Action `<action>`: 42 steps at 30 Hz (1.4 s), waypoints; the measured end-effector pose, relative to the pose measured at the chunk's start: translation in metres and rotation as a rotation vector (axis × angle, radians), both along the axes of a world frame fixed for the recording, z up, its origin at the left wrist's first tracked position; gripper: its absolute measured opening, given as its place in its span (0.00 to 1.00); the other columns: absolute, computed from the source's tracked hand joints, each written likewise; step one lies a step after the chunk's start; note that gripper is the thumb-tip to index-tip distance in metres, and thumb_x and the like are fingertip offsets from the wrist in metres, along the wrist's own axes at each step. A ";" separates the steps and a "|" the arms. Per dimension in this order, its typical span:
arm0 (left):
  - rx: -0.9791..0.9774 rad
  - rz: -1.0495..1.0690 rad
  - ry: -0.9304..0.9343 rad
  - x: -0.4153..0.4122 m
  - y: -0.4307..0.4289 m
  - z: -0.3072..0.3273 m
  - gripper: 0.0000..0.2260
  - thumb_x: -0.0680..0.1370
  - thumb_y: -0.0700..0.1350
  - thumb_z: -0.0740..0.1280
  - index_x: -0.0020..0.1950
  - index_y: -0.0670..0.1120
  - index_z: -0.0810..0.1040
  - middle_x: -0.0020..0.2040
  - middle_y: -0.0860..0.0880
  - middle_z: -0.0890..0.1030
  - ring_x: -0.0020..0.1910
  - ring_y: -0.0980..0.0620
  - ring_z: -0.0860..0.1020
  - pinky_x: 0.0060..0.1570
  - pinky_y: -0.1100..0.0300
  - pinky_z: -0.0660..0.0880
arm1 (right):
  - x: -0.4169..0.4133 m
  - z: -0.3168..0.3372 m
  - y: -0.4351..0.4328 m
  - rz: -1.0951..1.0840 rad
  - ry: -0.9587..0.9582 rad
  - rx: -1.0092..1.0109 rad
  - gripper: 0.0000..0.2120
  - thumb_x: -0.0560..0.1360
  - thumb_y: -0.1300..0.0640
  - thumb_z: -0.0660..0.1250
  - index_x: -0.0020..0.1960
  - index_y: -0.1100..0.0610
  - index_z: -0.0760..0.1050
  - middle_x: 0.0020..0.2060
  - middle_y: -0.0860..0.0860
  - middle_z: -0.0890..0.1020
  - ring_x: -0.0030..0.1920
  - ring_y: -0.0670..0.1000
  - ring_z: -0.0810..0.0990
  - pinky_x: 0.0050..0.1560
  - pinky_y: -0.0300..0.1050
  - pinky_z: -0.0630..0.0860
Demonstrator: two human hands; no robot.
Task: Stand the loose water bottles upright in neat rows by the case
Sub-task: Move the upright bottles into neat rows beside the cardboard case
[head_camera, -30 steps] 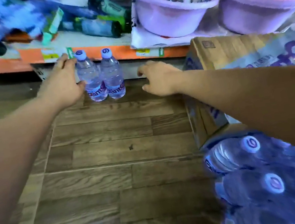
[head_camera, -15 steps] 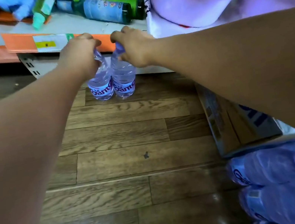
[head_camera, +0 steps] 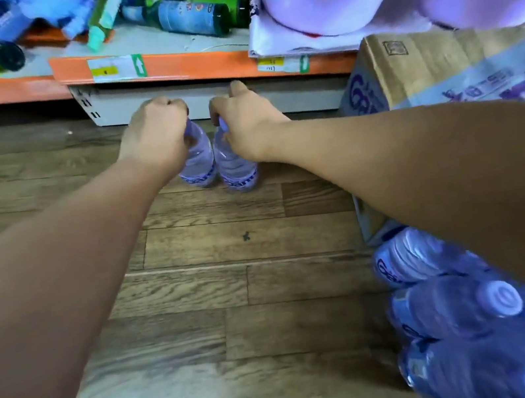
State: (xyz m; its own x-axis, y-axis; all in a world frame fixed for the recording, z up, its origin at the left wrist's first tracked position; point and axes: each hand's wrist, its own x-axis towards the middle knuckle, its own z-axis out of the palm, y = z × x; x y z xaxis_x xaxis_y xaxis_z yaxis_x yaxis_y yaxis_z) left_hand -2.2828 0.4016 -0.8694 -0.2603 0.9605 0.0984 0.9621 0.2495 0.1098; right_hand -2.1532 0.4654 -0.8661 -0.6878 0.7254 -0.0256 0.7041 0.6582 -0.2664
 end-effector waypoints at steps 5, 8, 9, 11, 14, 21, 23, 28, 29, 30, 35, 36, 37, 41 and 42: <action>-0.027 0.121 -0.036 0.061 -0.064 0.039 0.16 0.74 0.41 0.67 0.59 0.35 0.73 0.57 0.33 0.74 0.58 0.34 0.74 0.56 0.46 0.72 | 0.051 0.041 -0.048 0.113 0.075 -0.040 0.15 0.73 0.65 0.60 0.57 0.57 0.76 0.59 0.62 0.71 0.53 0.62 0.78 0.51 0.44 0.74; -0.014 0.163 -0.037 0.104 -0.109 0.061 0.15 0.75 0.40 0.66 0.59 0.36 0.74 0.57 0.34 0.74 0.57 0.35 0.74 0.56 0.47 0.72 | 0.088 0.070 -0.078 0.185 0.158 -0.034 0.14 0.72 0.63 0.61 0.55 0.56 0.78 0.56 0.60 0.77 0.57 0.59 0.77 0.51 0.42 0.72; -0.020 0.169 -0.033 0.120 -0.124 0.067 0.14 0.75 0.40 0.65 0.59 0.36 0.74 0.57 0.34 0.74 0.57 0.34 0.74 0.56 0.47 0.72 | 0.103 0.078 -0.088 0.213 0.173 -0.024 0.13 0.72 0.63 0.62 0.55 0.56 0.78 0.55 0.58 0.79 0.58 0.58 0.76 0.50 0.42 0.71; -0.026 0.183 -0.024 0.152 -0.155 0.079 0.14 0.75 0.40 0.65 0.58 0.37 0.74 0.56 0.34 0.74 0.56 0.34 0.74 0.55 0.46 0.73 | 0.133 0.091 -0.107 0.278 0.198 0.001 0.13 0.72 0.62 0.62 0.55 0.57 0.77 0.53 0.56 0.81 0.58 0.56 0.75 0.50 0.42 0.70; -0.067 0.228 -0.022 0.195 -0.193 0.096 0.14 0.75 0.40 0.65 0.59 0.38 0.74 0.56 0.34 0.76 0.56 0.34 0.75 0.54 0.50 0.71 | 0.170 0.110 -0.138 0.331 0.243 0.038 0.12 0.72 0.60 0.62 0.54 0.58 0.78 0.53 0.57 0.81 0.58 0.57 0.76 0.50 0.43 0.70; -0.253 0.070 -0.035 0.264 -0.250 0.121 0.11 0.71 0.40 0.69 0.52 0.38 0.79 0.48 0.37 0.80 0.50 0.39 0.78 0.50 0.53 0.72 | 0.247 0.143 -0.203 0.426 0.143 -0.029 0.05 0.71 0.54 0.66 0.43 0.56 0.74 0.53 0.59 0.80 0.54 0.58 0.76 0.46 0.44 0.70; -0.288 0.028 -0.015 0.280 -0.260 0.116 0.13 0.72 0.41 0.69 0.55 0.38 0.78 0.52 0.36 0.80 0.53 0.39 0.77 0.52 0.53 0.72 | 0.268 0.143 -0.217 0.394 0.090 -0.057 0.10 0.71 0.55 0.68 0.50 0.59 0.77 0.48 0.57 0.80 0.46 0.55 0.75 0.42 0.41 0.68; -0.402 -0.085 0.092 0.316 -0.281 0.089 0.16 0.77 0.45 0.65 0.61 0.38 0.70 0.54 0.35 0.78 0.55 0.37 0.77 0.50 0.52 0.72 | 0.314 0.119 -0.249 0.320 -0.006 -0.177 0.08 0.70 0.57 0.69 0.44 0.54 0.71 0.41 0.51 0.77 0.37 0.51 0.76 0.30 0.34 0.67; -0.422 -0.106 0.123 0.322 -0.285 0.085 0.17 0.77 0.46 0.64 0.61 0.38 0.69 0.55 0.35 0.78 0.55 0.37 0.77 0.49 0.52 0.72 | 0.323 0.113 -0.253 0.305 -0.020 -0.193 0.08 0.70 0.57 0.69 0.44 0.54 0.71 0.40 0.52 0.78 0.34 0.51 0.76 0.30 0.34 0.67; -0.434 -0.123 0.144 0.328 -0.286 0.082 0.17 0.77 0.47 0.64 0.61 0.38 0.68 0.55 0.36 0.78 0.55 0.37 0.77 0.49 0.52 0.72 | 0.331 0.107 -0.255 0.289 -0.037 -0.206 0.08 0.70 0.58 0.69 0.44 0.55 0.71 0.40 0.52 0.79 0.31 0.50 0.76 0.30 0.35 0.69; -0.437 -0.221 0.109 0.361 -0.271 0.061 0.18 0.77 0.46 0.64 0.61 0.37 0.68 0.58 0.37 0.76 0.58 0.38 0.75 0.52 0.52 0.71 | 0.364 0.078 -0.255 0.219 -0.122 -0.240 0.08 0.70 0.59 0.69 0.47 0.56 0.73 0.32 0.52 0.78 0.30 0.52 0.77 0.31 0.33 0.72; -0.438 -0.224 0.086 0.366 -0.268 0.056 0.17 0.76 0.46 0.65 0.61 0.37 0.68 0.58 0.37 0.76 0.57 0.38 0.76 0.51 0.52 0.71 | 0.369 0.073 -0.253 0.202 -0.125 -0.248 0.09 0.70 0.59 0.70 0.48 0.56 0.73 0.28 0.49 0.76 0.28 0.50 0.76 0.25 0.28 0.68; -0.443 -0.219 0.064 0.371 -0.265 0.050 0.17 0.76 0.45 0.65 0.60 0.37 0.68 0.58 0.37 0.76 0.57 0.38 0.76 0.51 0.52 0.72 | 0.374 0.069 -0.252 0.184 -0.123 -0.258 0.09 0.70 0.60 0.69 0.49 0.56 0.73 0.26 0.47 0.74 0.27 0.49 0.75 0.21 0.26 0.66; -0.425 -0.236 0.006 0.387 -0.256 0.024 0.16 0.75 0.44 0.66 0.58 0.37 0.68 0.57 0.37 0.74 0.57 0.37 0.75 0.54 0.51 0.71 | 0.390 0.055 -0.241 0.138 -0.118 -0.284 0.09 0.70 0.61 0.69 0.47 0.56 0.72 0.33 0.50 0.76 0.34 0.53 0.77 0.29 0.34 0.69; -0.412 -0.236 -0.013 0.389 -0.254 0.020 0.15 0.75 0.44 0.66 0.57 0.37 0.69 0.57 0.37 0.74 0.56 0.37 0.75 0.54 0.50 0.72 | 0.393 0.052 -0.239 0.136 -0.121 -0.289 0.09 0.70 0.60 0.70 0.47 0.55 0.71 0.37 0.51 0.77 0.35 0.52 0.77 0.31 0.36 0.70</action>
